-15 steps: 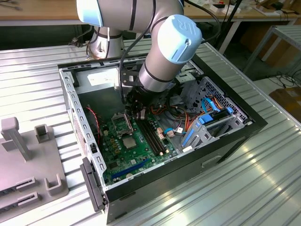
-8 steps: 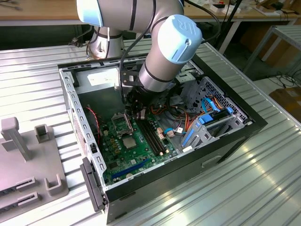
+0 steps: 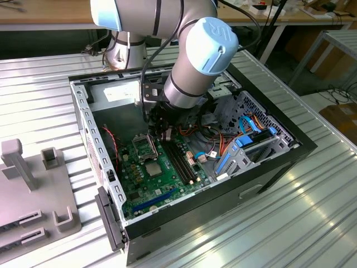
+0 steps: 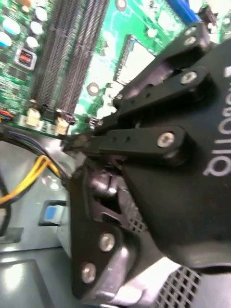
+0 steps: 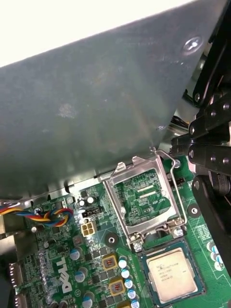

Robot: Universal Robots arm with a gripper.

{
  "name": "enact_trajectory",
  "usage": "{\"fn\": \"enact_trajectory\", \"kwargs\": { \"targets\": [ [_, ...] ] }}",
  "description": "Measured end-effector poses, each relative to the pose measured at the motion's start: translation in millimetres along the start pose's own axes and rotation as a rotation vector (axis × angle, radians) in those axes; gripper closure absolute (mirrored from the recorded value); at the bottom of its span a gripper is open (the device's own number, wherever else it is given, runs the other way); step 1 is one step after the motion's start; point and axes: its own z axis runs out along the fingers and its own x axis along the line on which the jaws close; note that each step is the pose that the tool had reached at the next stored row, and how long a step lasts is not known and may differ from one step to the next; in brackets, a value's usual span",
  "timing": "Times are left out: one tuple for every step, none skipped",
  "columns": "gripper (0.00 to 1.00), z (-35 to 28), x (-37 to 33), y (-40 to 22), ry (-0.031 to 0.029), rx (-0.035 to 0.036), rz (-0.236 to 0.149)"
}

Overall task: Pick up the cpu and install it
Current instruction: 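Place the cpu into insertion slot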

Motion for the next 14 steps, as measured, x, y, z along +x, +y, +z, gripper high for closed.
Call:
{"fn": "enact_trajectory", "kwargs": {
  "targets": [
    [0.89,0.4,0.4,1.3,-0.0003,0.0001,0.000],
    [0.89,0.6,0.9,2.8,-0.0002,0.0002,0.000],
    [0.89,0.6,1.2,3.5,0.0000,0.0001,0.000],
    [0.89,0.5,1.3,3.8,0.0003,0.0001,0.000],
    [0.89,0.4,1.4,3.8,0.0004,0.0000,0.000],
    [0.89,0.5,1.4,3.9,0.0003,0.0000,0.000],
    [0.89,0.3,1.4,3.9,0.0001,0.0001,0.000],
    [0.89,-0.2,1.4,4.1,0.0004,0.0000,0.000],
    [0.89,-0.9,1.3,4.2,0.0006,0.0000,0.000],
    [0.89,-2.1,0.9,4.4,0.0005,0.0000,0.000],
    [0.89,-3.2,0.6,4.5,0.0006,0.0001,0.000],
    [0.89,-5.0,0.2,4.7,0.0018,0.0005,0.000],
    [0.89,-6.3,-0.1,4.9,0.0039,0.0013,0.000],
    [0.89,-6.7,-0.3,5.0,0.0059,0.0021,0.001]
  ]
}}
